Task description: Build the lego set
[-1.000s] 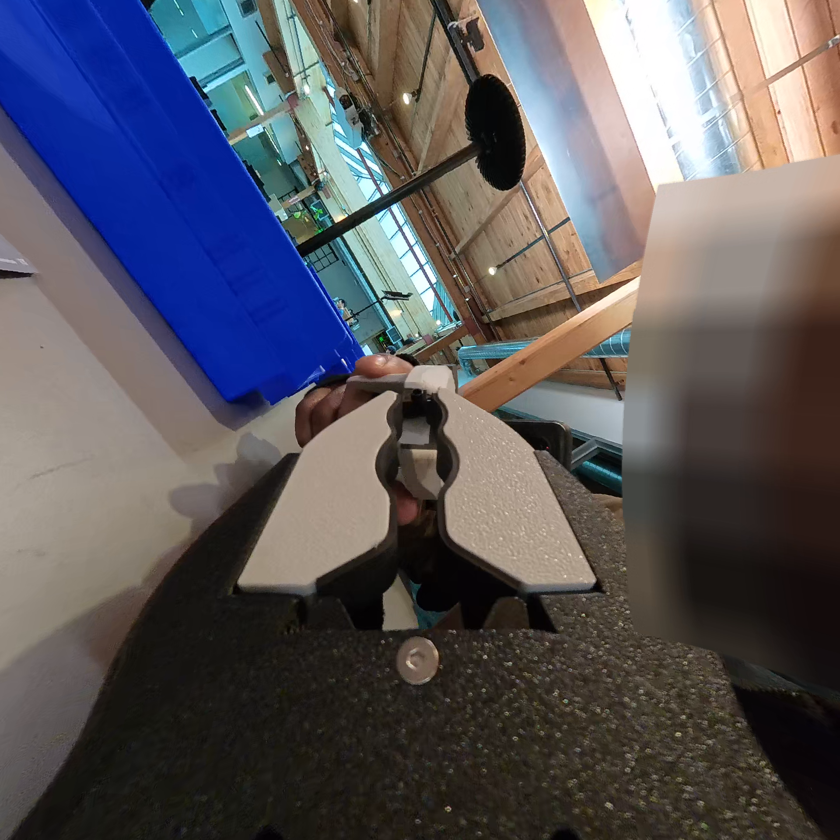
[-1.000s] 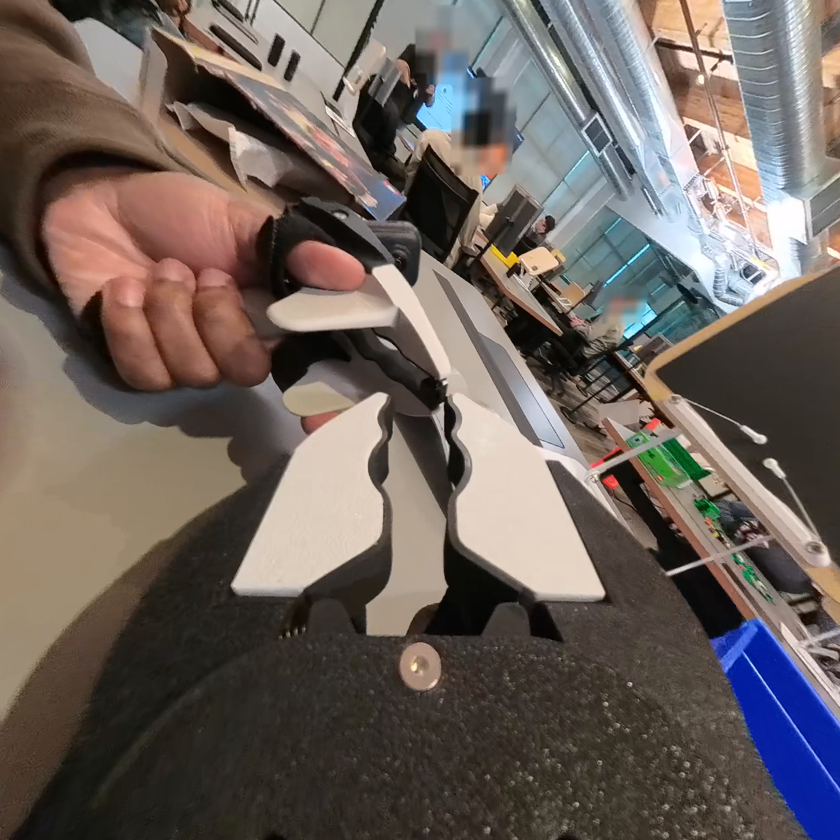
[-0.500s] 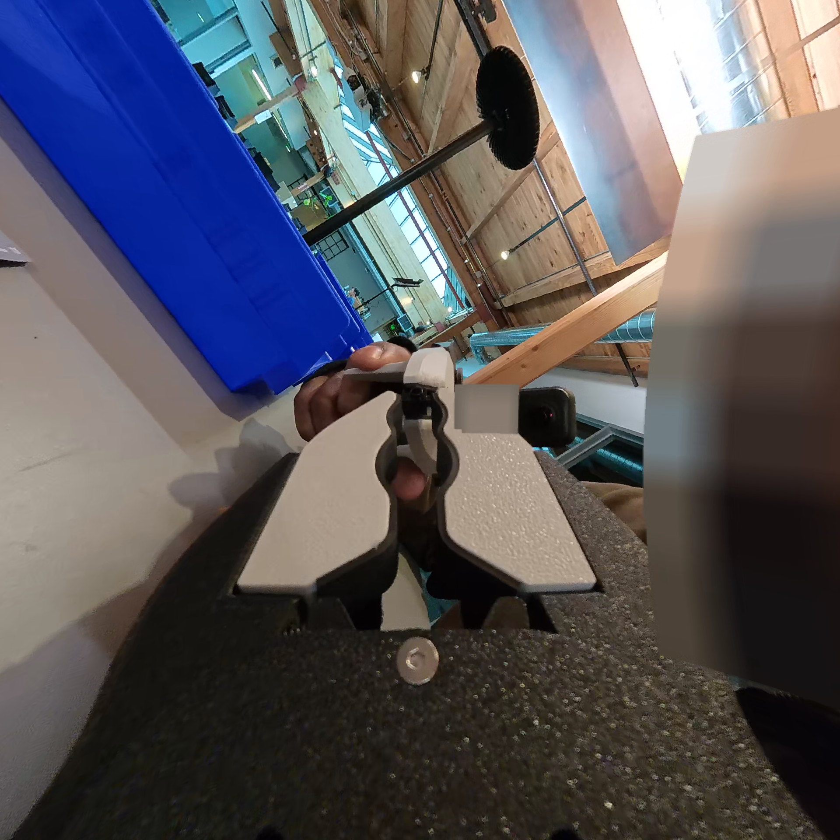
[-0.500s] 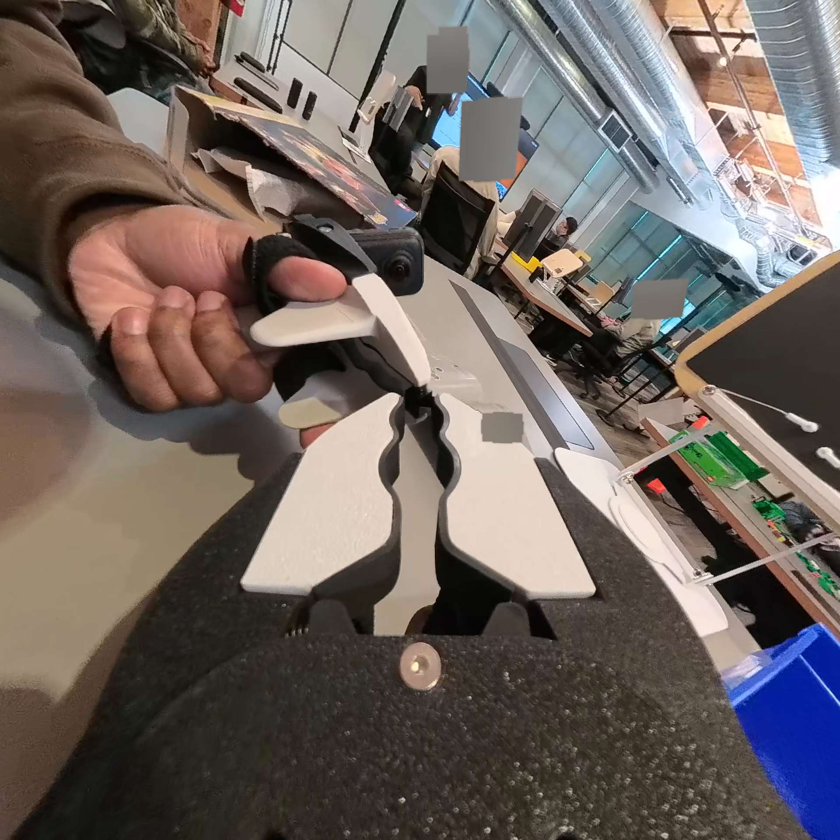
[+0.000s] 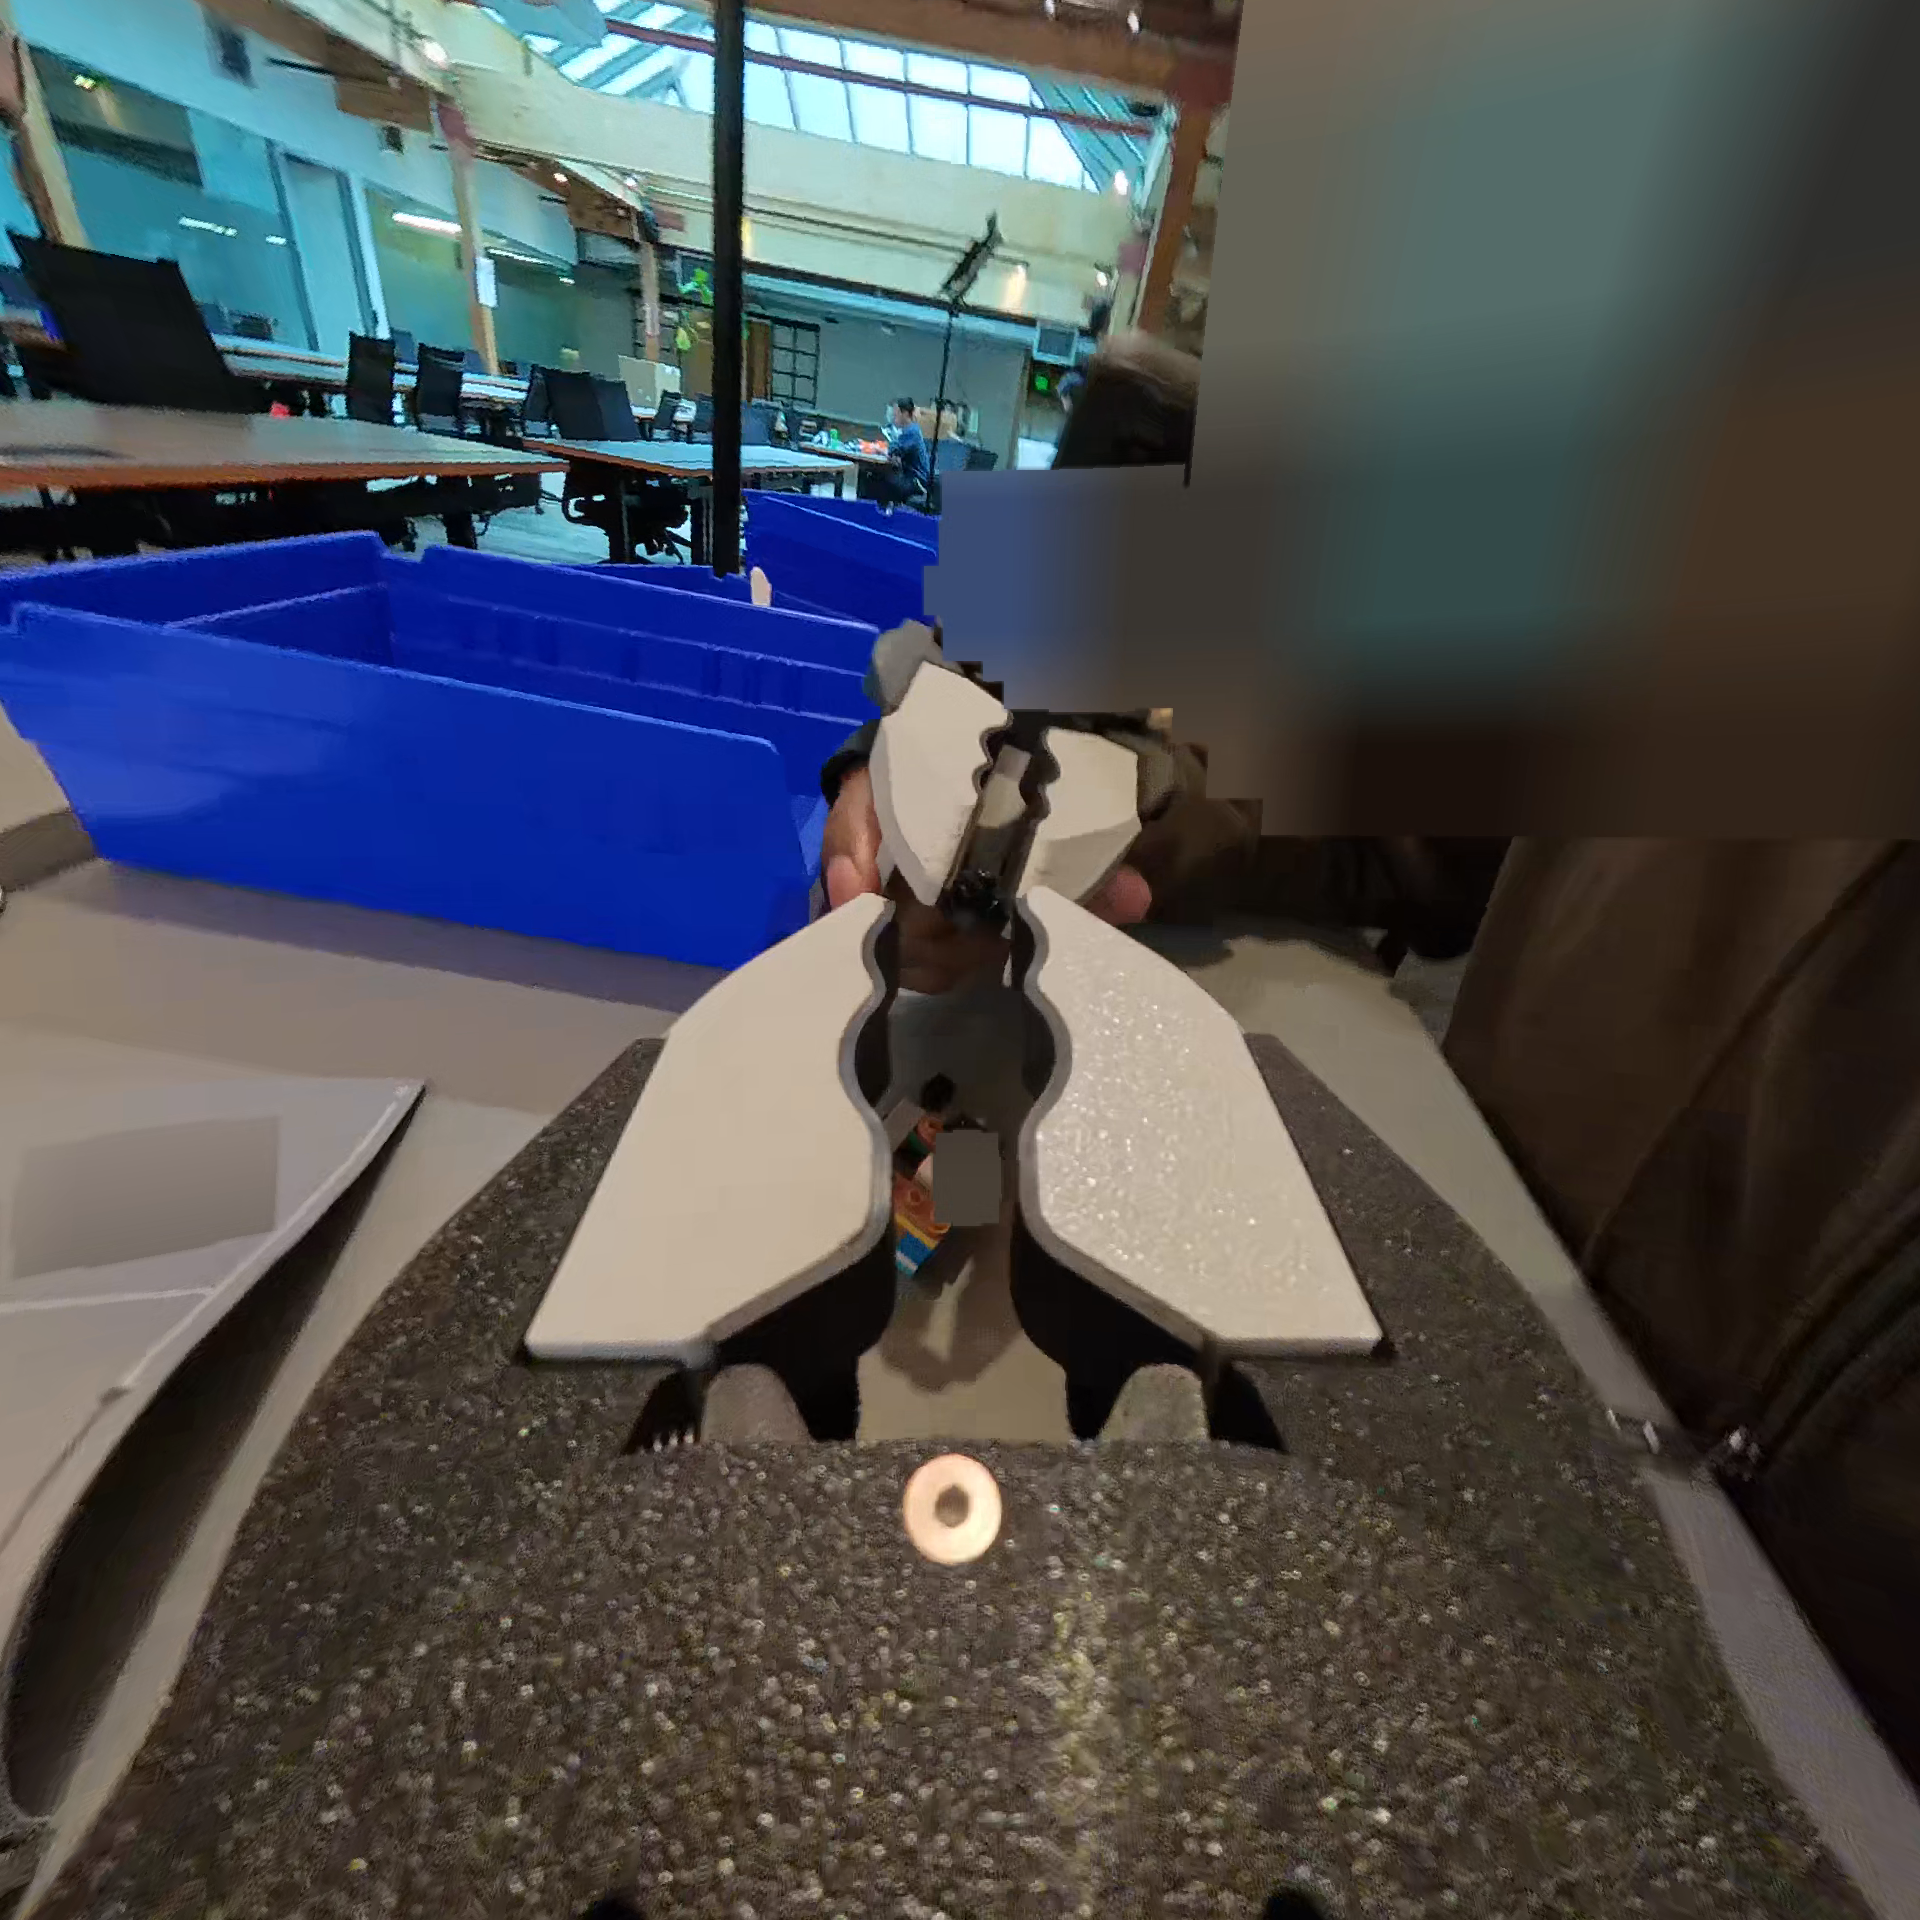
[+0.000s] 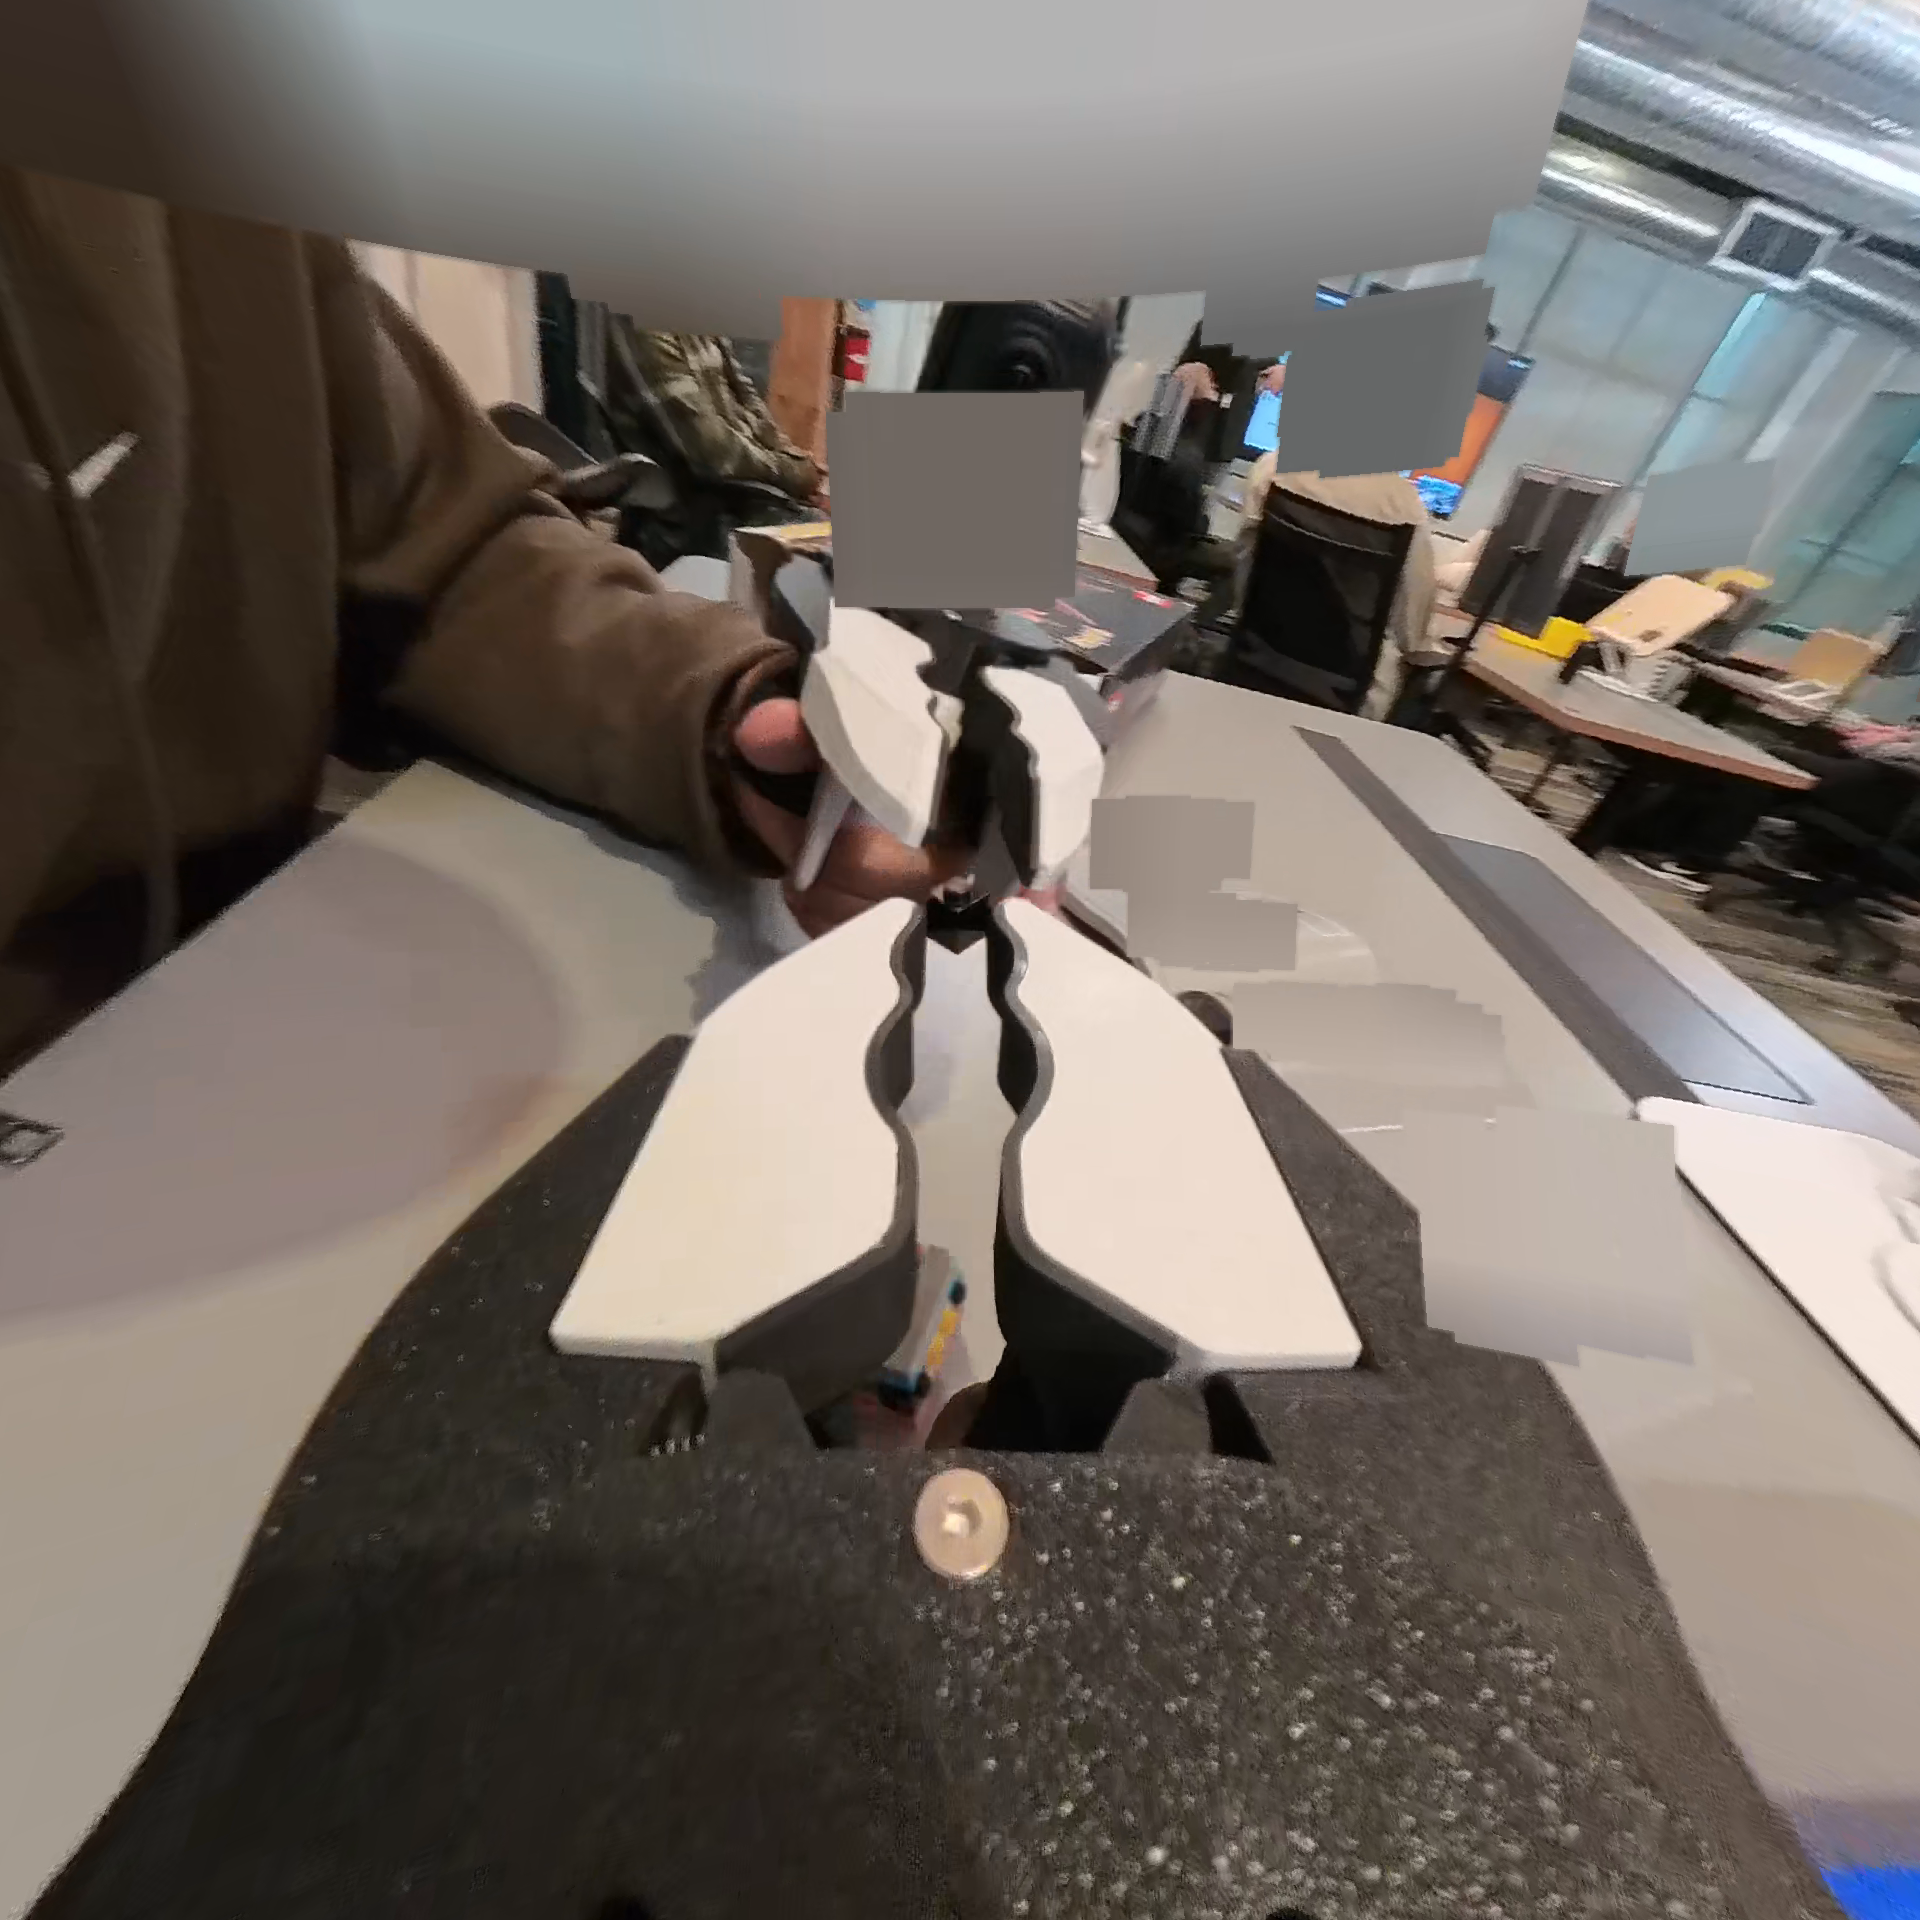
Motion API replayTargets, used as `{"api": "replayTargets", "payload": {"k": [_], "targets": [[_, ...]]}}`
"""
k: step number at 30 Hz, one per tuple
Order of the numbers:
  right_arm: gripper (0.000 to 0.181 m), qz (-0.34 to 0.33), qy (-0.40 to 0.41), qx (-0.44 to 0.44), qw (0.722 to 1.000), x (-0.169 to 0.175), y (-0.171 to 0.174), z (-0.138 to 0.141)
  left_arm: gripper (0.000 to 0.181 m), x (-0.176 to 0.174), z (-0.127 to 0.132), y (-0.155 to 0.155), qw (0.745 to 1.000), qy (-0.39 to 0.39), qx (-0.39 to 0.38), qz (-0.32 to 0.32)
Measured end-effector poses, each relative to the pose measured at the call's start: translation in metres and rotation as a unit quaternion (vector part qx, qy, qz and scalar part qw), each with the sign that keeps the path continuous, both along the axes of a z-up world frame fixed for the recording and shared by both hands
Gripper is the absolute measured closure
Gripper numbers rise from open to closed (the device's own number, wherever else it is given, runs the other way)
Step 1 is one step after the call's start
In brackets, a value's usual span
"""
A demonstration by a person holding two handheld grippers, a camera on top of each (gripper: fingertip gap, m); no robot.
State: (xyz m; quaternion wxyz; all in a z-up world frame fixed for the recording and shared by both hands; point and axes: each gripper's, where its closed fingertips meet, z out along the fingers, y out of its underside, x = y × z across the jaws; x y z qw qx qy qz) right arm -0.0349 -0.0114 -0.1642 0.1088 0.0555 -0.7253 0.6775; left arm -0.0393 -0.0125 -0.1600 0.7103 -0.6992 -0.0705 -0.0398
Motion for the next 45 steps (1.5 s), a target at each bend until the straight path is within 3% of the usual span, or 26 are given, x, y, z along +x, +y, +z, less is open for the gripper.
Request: {"api": "replayTargets", "payload": {"k": [11, 18, 36, 45], "targets": [[0.171, 0.059, -0.02, 0.005, 0.998, 0.018, -0.003, -0.002, 0.167, 0.02, -0.006, 0.005, 0.99, 0.137, -0.026, -0.013], [0.171, 0.09, -0.058, -0.002, 0.994, 0.024, -0.001, -0.001, 0.164, 0.029, 0.0, 0.003, 0.966, 0.256, -0.023, 0.0], [0.171, 0.099, -0.053, 0.001, 0.994, 0.027, -0.001, -0.001, 0.171, 0.031, -0.005, 0.009, 0.978, 0.209, -0.027, 0.002], [0.171, 0.128, -0.085, 0.003, 0.988, 0.035, -0.002, -0.002, 0.16, 0.039, -0.002, 0.003, 0.919, 0.391, -0.045, 0.019]]}}
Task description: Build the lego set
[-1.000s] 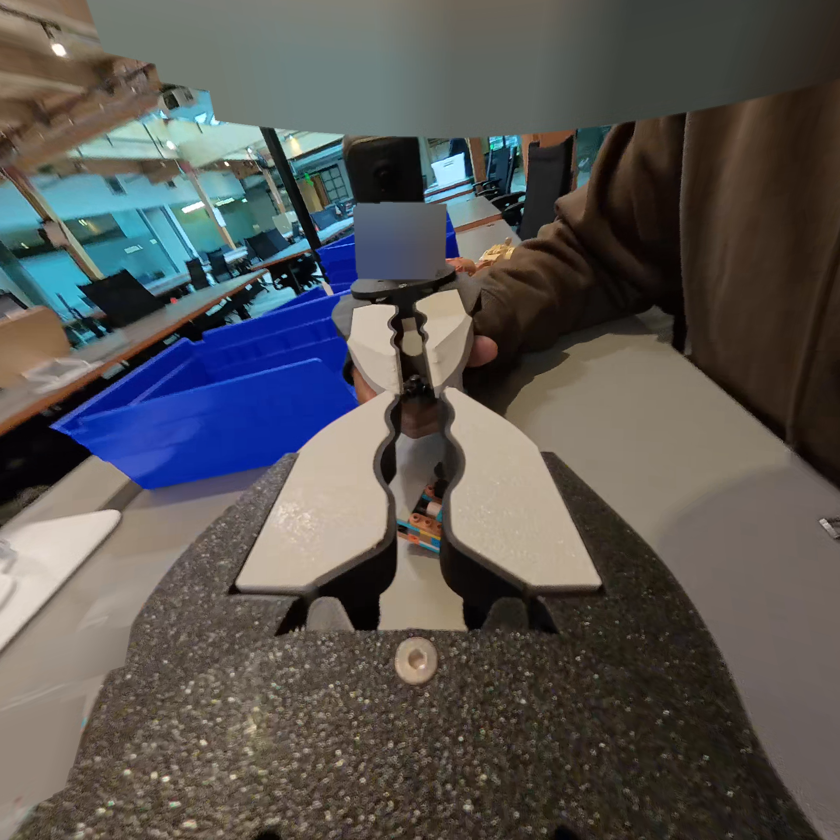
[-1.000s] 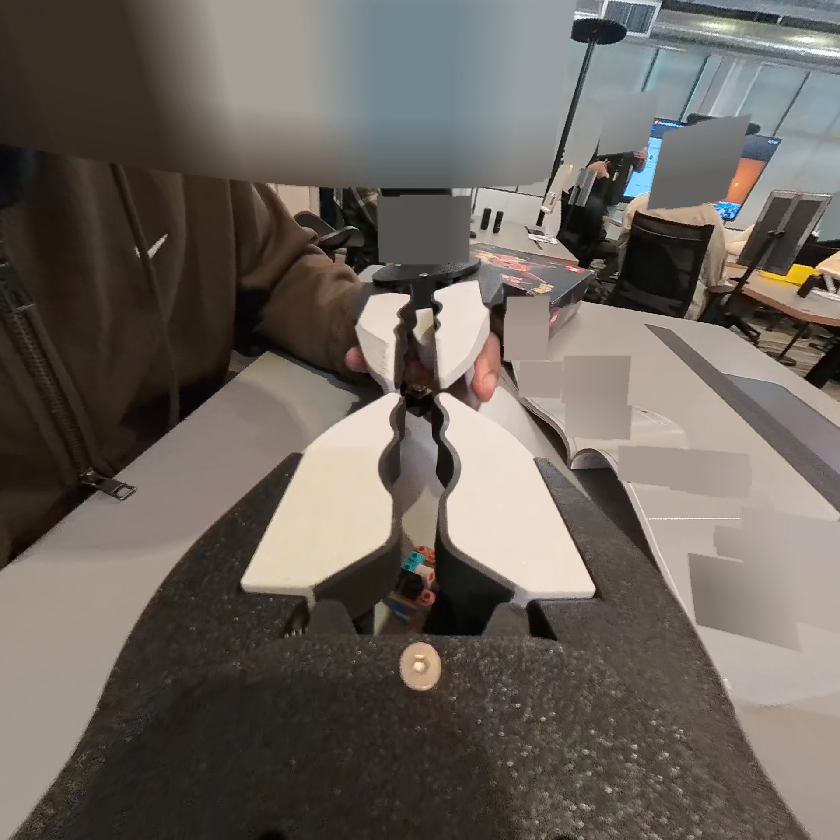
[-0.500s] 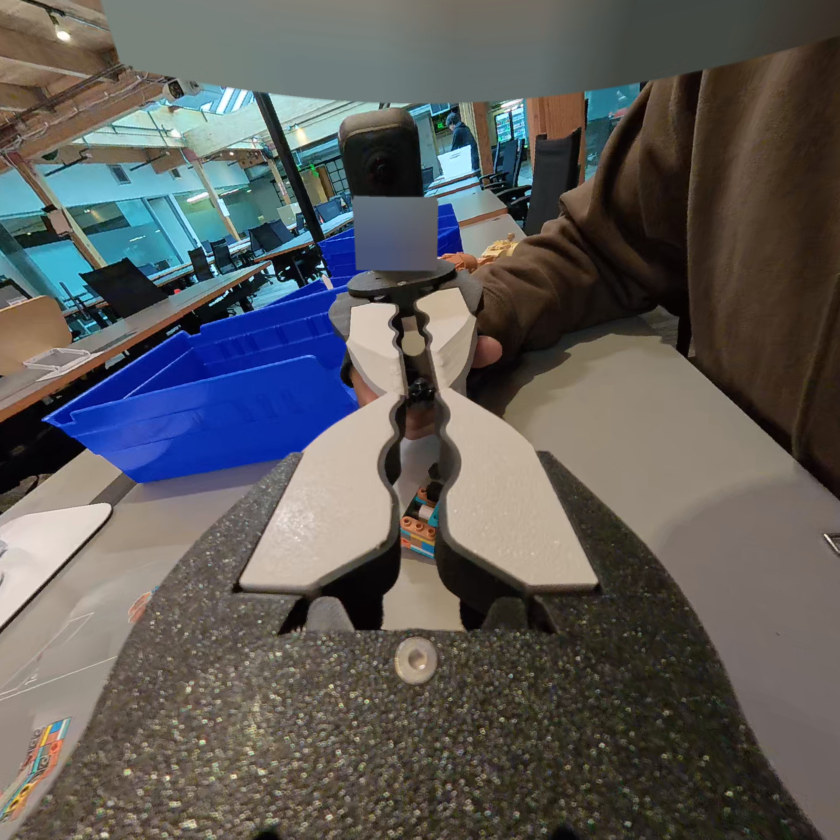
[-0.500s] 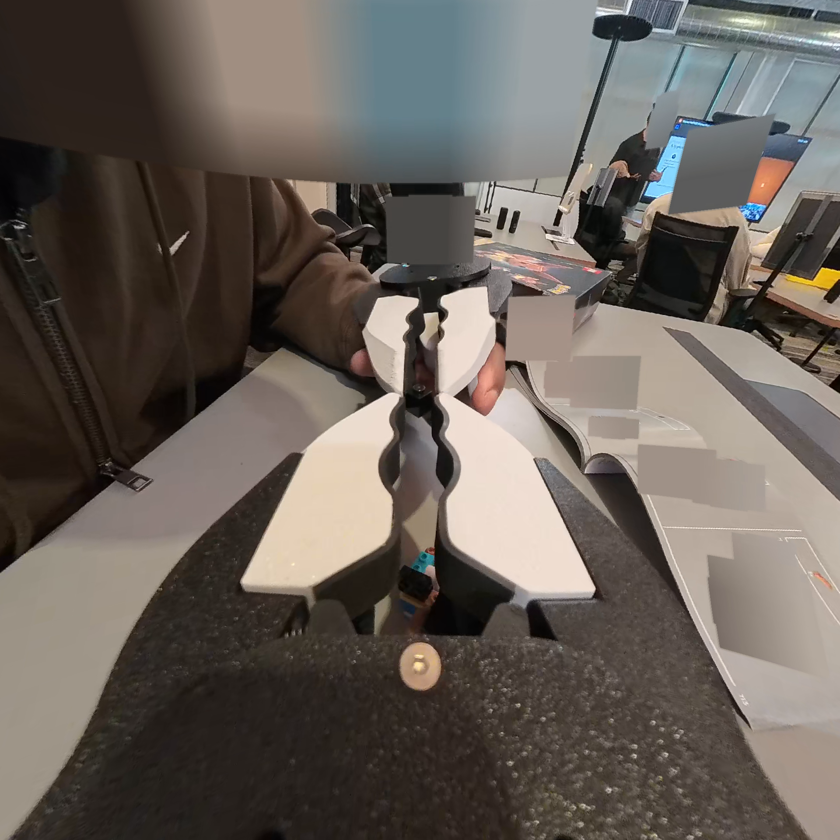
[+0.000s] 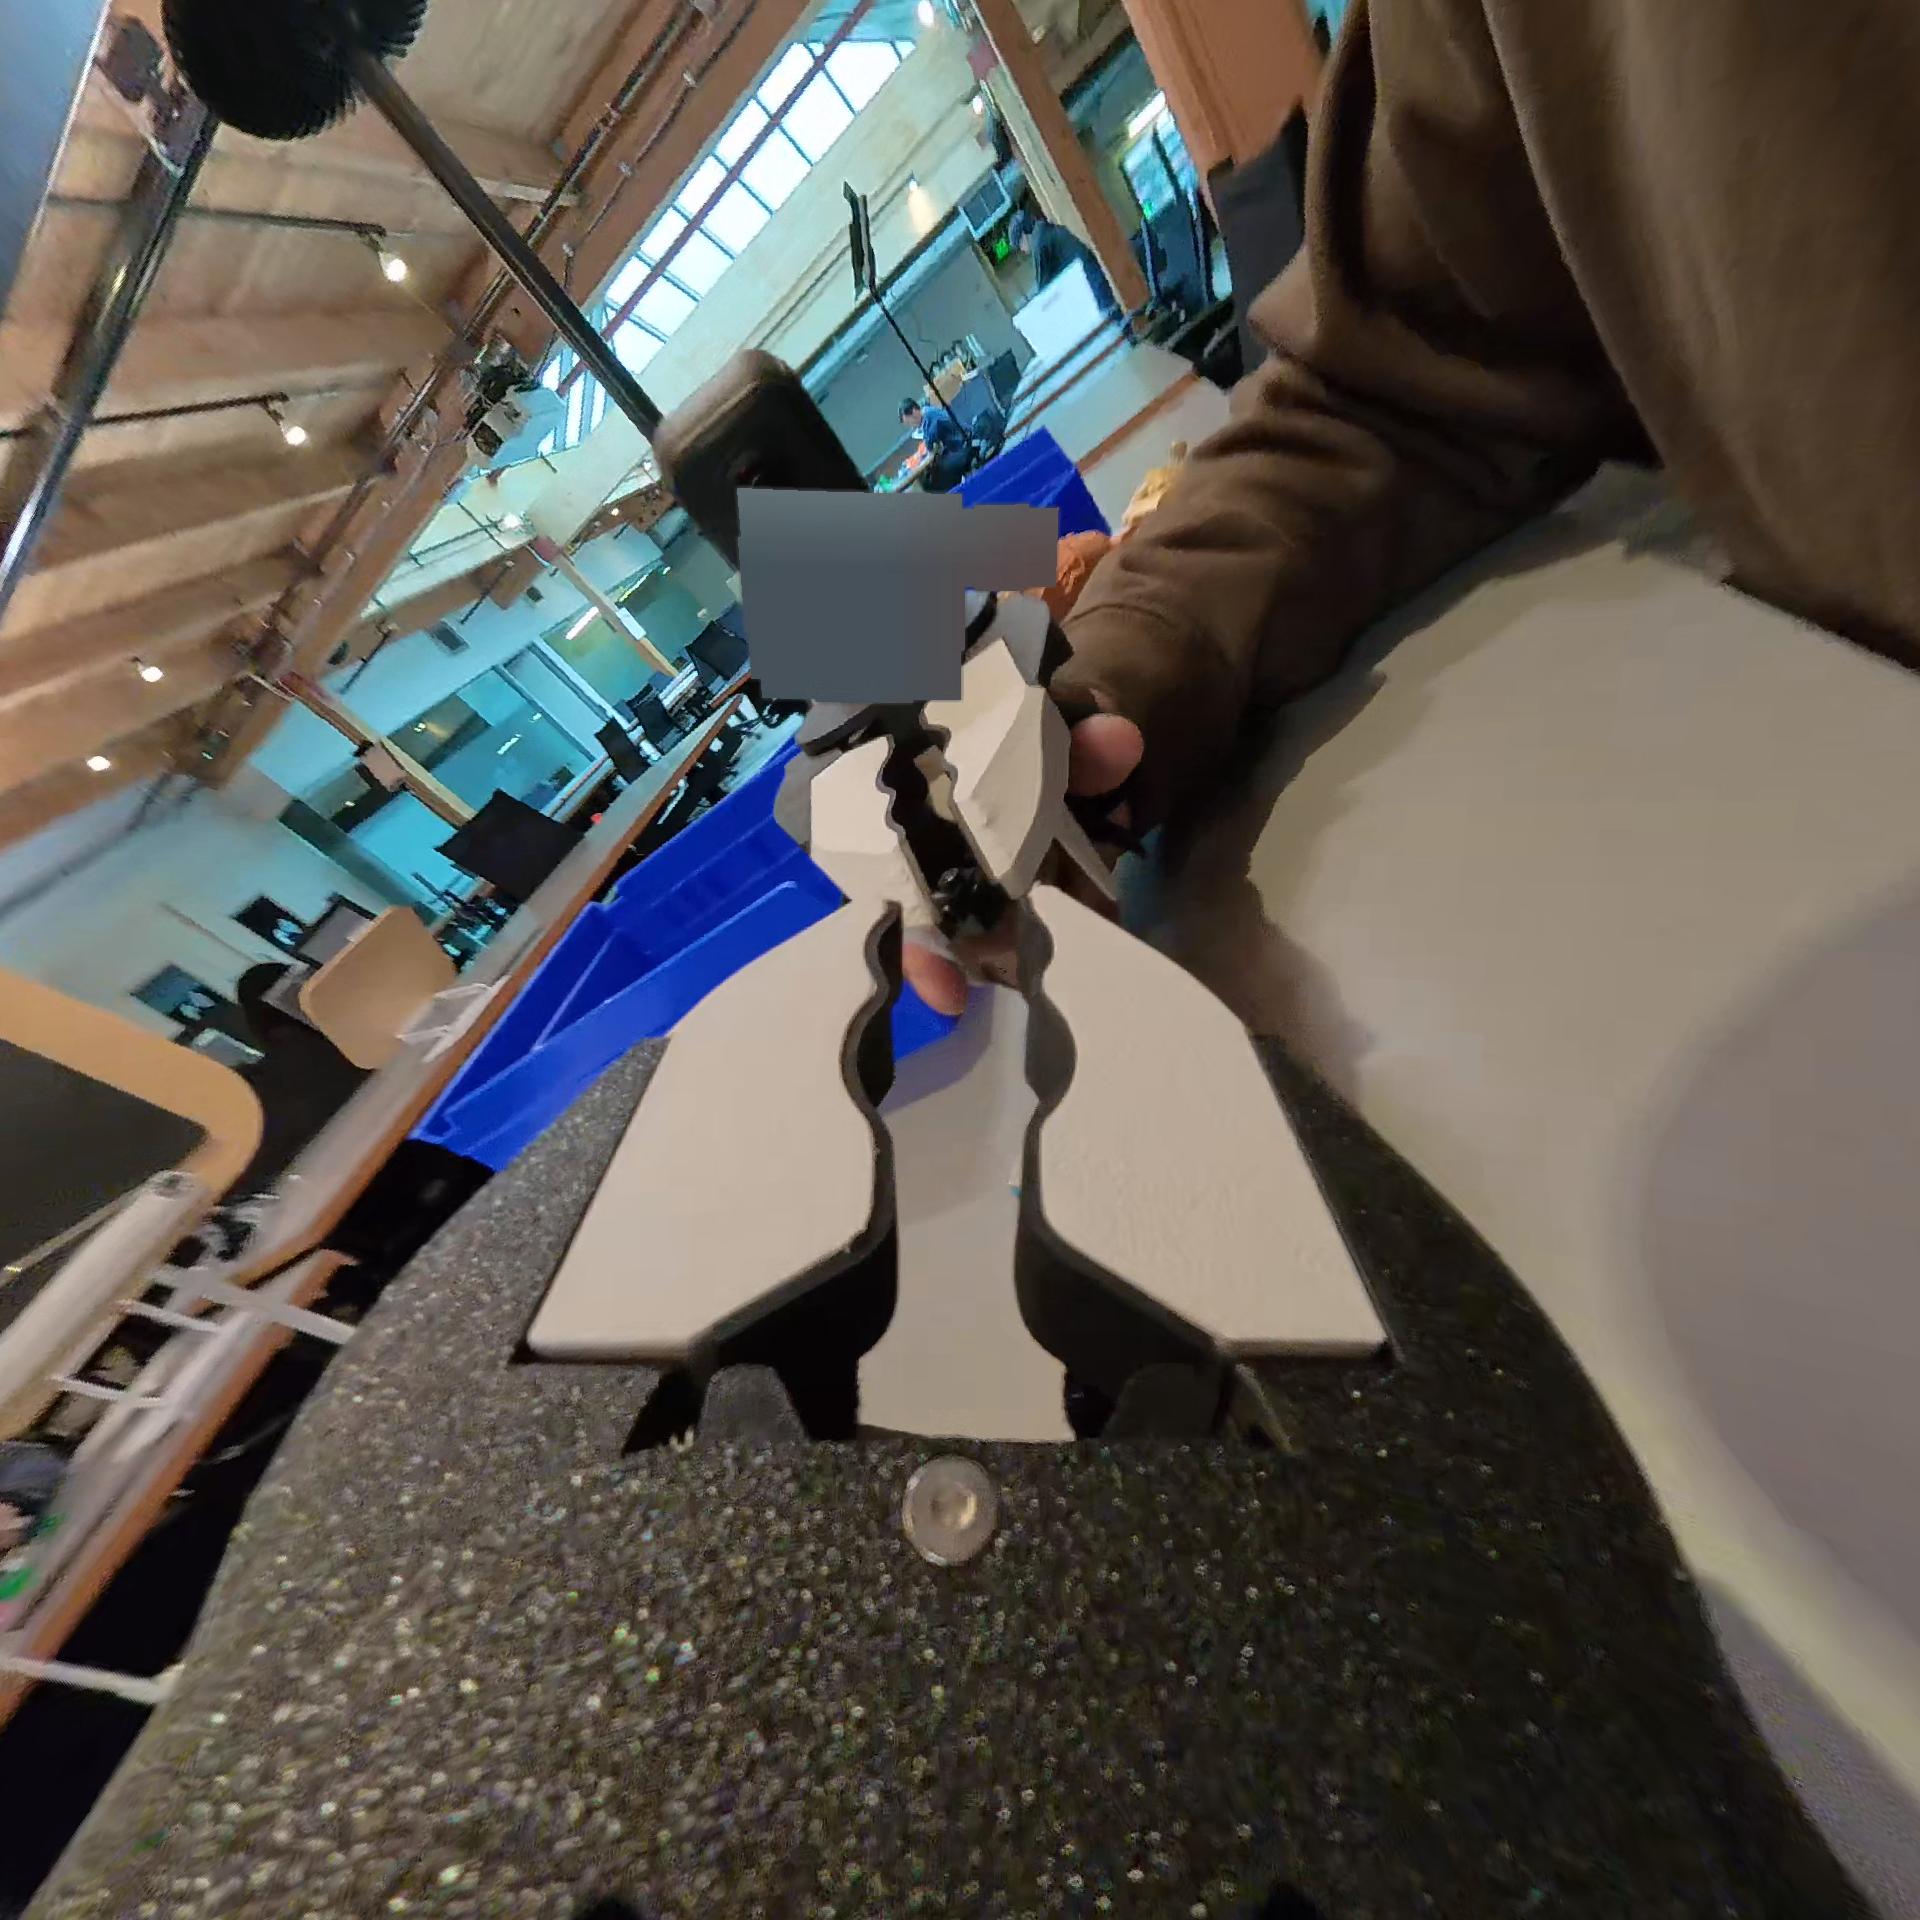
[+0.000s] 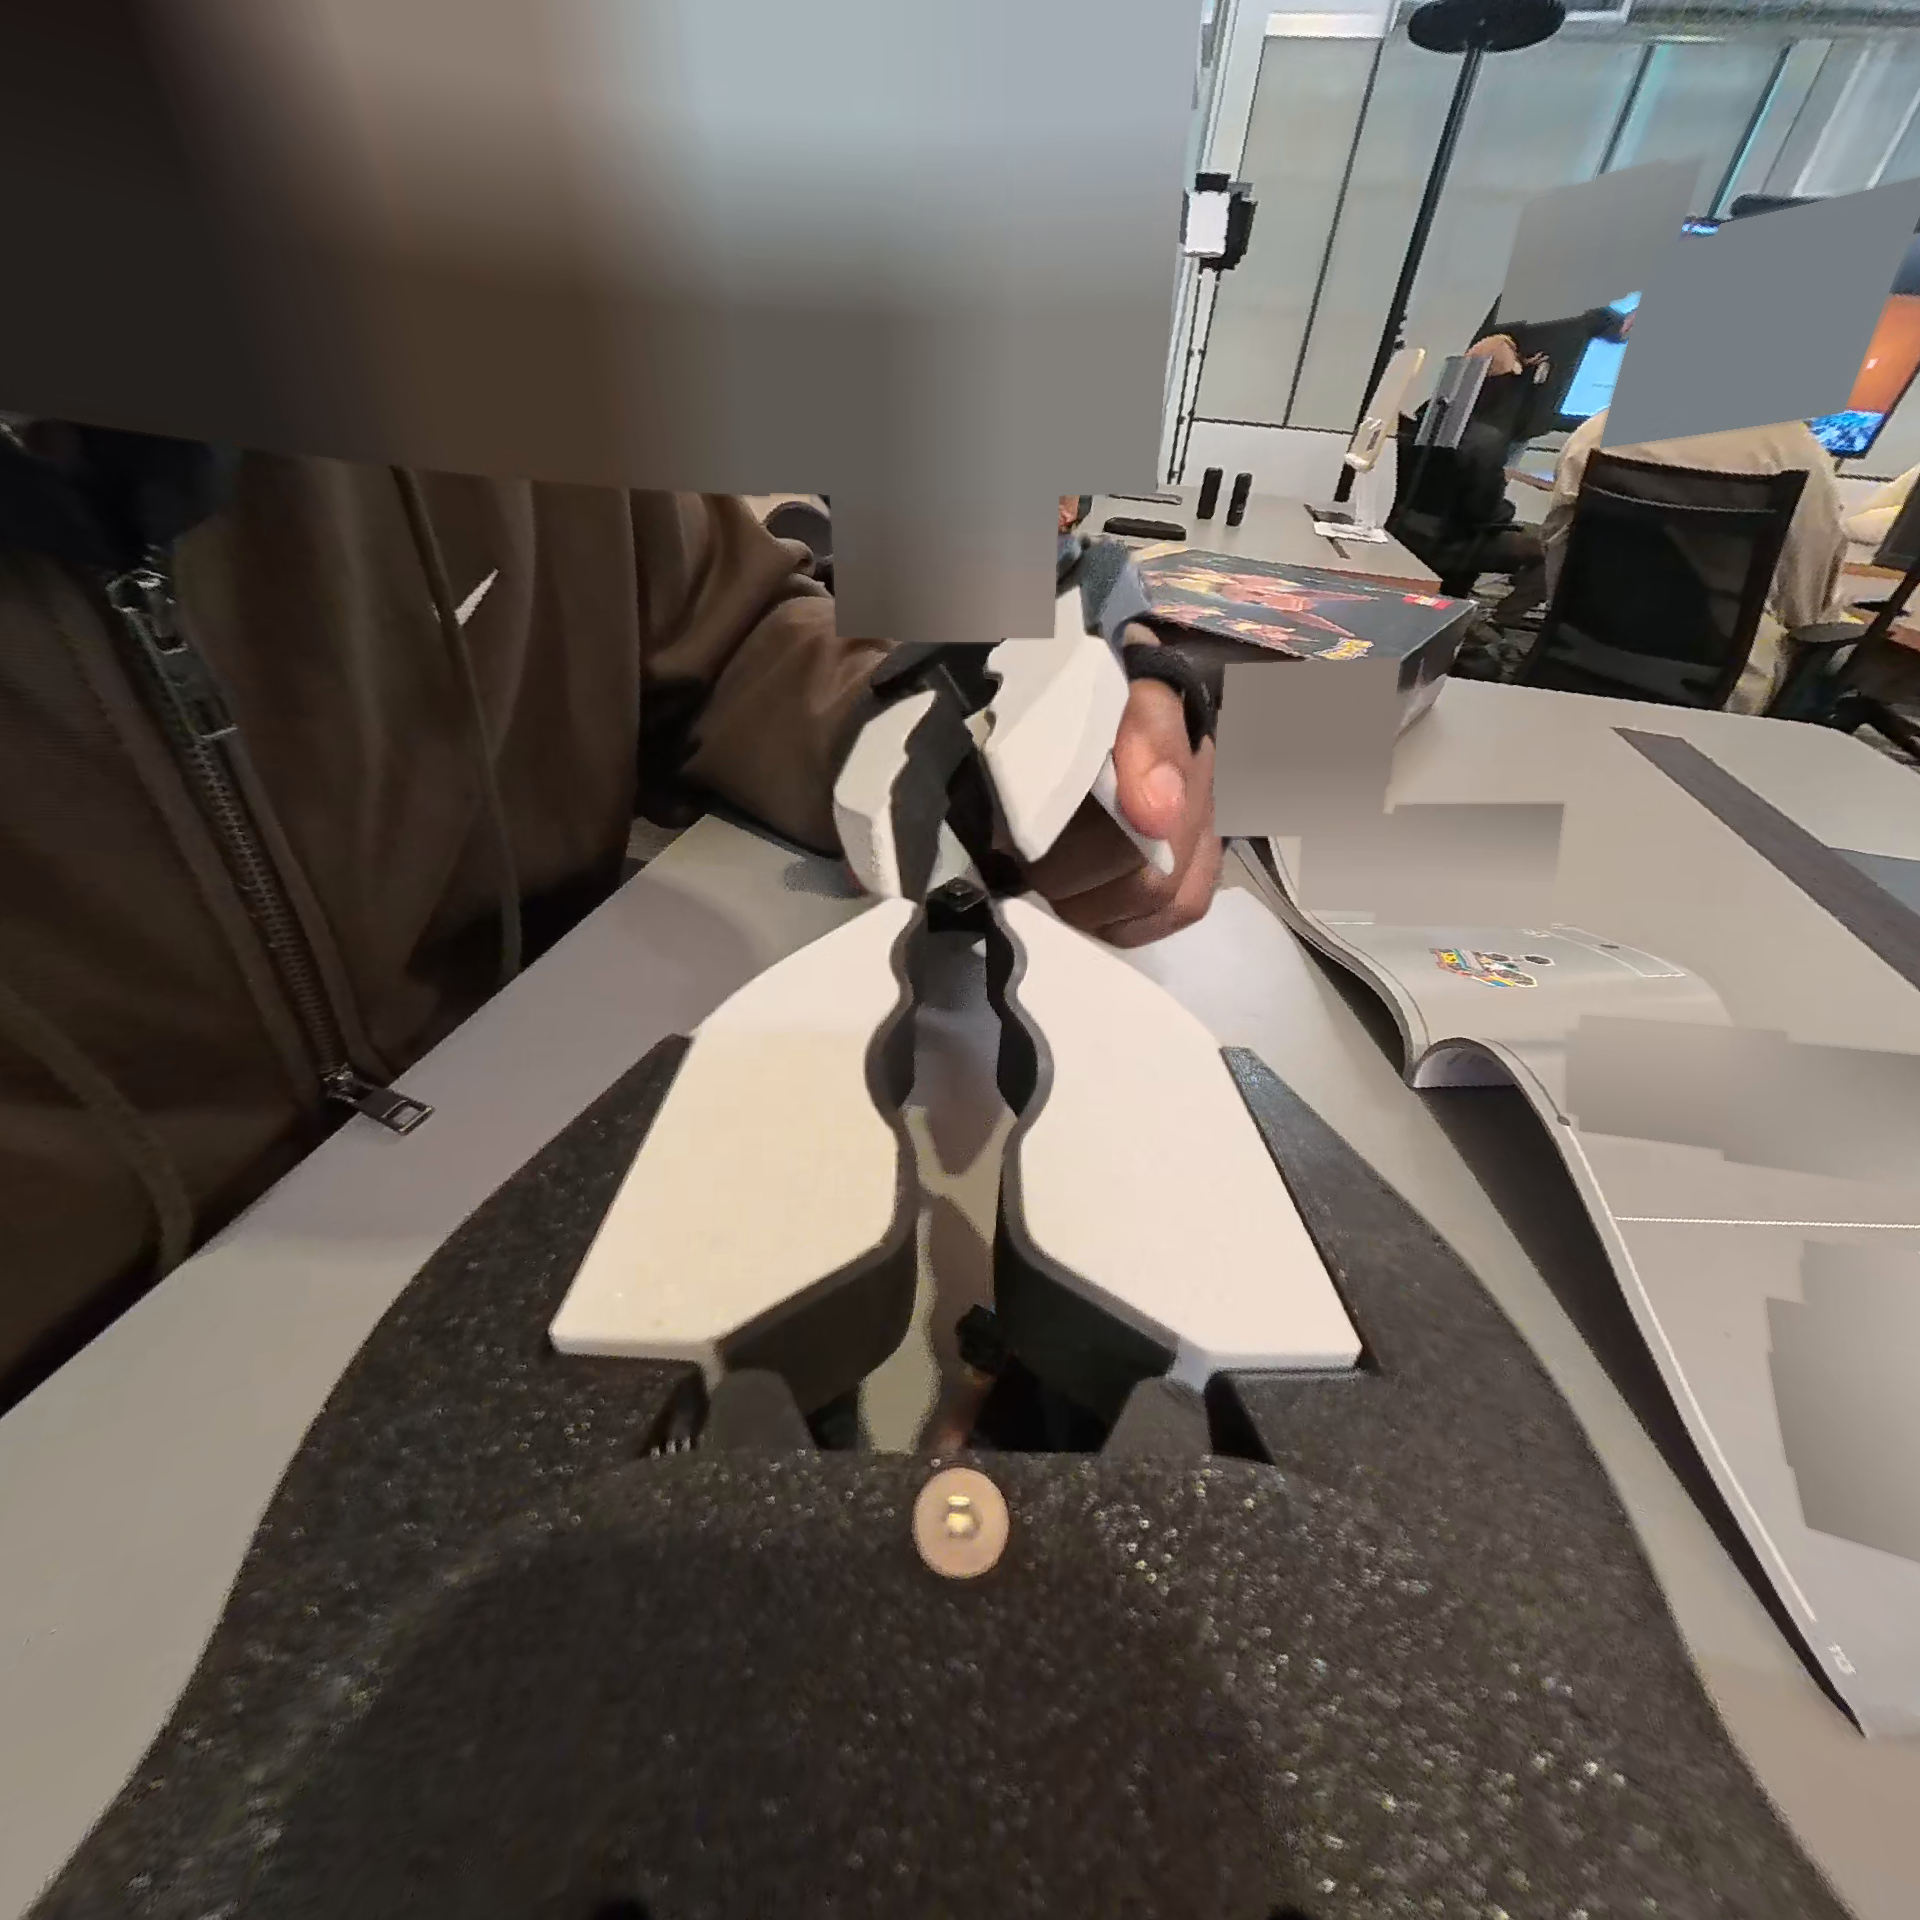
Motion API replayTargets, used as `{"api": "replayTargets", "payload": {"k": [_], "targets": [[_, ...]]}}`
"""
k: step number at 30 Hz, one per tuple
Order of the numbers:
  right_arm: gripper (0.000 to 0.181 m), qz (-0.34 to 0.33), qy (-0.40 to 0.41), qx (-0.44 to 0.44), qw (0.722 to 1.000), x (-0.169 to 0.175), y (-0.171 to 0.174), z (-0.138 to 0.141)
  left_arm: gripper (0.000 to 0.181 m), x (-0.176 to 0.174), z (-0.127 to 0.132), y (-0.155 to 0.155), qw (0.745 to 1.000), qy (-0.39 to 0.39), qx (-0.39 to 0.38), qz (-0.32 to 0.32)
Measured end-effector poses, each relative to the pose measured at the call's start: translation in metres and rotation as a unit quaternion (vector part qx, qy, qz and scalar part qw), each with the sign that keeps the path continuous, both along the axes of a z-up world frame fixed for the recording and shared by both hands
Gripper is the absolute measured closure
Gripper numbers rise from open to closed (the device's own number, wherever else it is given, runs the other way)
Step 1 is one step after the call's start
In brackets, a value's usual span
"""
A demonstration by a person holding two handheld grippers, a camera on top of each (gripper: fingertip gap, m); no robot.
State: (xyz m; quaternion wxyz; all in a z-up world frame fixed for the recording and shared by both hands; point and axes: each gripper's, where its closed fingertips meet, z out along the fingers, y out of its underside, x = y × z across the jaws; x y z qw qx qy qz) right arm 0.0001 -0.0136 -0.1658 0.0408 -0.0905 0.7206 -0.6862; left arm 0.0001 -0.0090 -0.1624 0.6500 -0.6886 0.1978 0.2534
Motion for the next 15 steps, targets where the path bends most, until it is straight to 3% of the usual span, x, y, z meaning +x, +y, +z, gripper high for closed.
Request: {"api": "replayTargets", "payload": {"k": [15], "targets": [[0.171, 0.039, -0.004, 0.029, 0.999, 0.015, -0.005, -0.011, 0.169, 0.015, -0.01, 0.003, 0.993, 0.111, -0.048, -0.012]]}}
